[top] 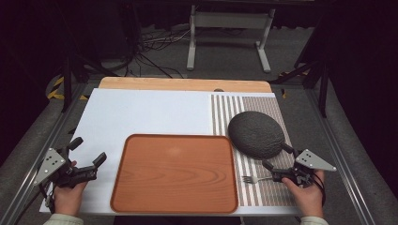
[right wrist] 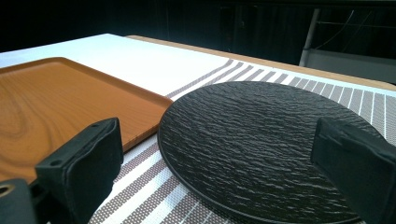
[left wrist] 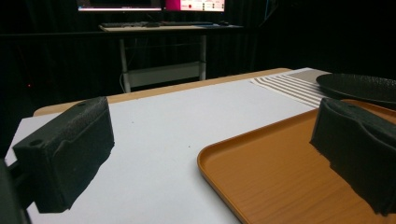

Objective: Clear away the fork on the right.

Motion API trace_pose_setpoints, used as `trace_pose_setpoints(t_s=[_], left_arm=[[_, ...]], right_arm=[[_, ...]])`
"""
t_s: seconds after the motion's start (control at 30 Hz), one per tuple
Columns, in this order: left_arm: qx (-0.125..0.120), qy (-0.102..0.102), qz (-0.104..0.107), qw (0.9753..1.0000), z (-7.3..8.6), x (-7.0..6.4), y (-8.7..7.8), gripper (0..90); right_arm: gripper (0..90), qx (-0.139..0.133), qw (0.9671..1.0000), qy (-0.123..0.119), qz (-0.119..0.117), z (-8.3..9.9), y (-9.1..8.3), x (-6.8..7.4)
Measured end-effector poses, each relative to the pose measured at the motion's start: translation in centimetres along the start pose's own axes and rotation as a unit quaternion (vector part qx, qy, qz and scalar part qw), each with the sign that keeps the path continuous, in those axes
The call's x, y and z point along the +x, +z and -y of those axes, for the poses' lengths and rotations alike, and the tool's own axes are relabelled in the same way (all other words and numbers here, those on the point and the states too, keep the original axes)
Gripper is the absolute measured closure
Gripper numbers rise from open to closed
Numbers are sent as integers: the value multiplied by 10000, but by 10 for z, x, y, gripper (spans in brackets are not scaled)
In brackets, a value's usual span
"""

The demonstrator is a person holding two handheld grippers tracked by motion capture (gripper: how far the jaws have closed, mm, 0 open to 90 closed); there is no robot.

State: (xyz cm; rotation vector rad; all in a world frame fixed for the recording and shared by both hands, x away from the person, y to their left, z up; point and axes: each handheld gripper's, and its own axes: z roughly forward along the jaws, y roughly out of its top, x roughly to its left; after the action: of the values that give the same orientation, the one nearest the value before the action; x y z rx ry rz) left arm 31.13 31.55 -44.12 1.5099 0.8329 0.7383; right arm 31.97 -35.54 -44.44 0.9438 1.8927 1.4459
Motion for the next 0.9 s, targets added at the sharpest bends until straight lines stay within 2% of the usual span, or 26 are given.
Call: trace_pose_setpoints(t_s=[0.53,0.77,0.9], left_arm=[[13,6,-26,10000,0,0,0,2],[68,34,-17,10000,0,-1,1,2],[79,40,-22,10000,0,0,1,2]], right_arm=[[29,-4,10000,-13,-83,-2,1,2],[28,-47,9997,3,-253,-20,9,2],[26,30,9995,-15,-321,-25,14,3]])
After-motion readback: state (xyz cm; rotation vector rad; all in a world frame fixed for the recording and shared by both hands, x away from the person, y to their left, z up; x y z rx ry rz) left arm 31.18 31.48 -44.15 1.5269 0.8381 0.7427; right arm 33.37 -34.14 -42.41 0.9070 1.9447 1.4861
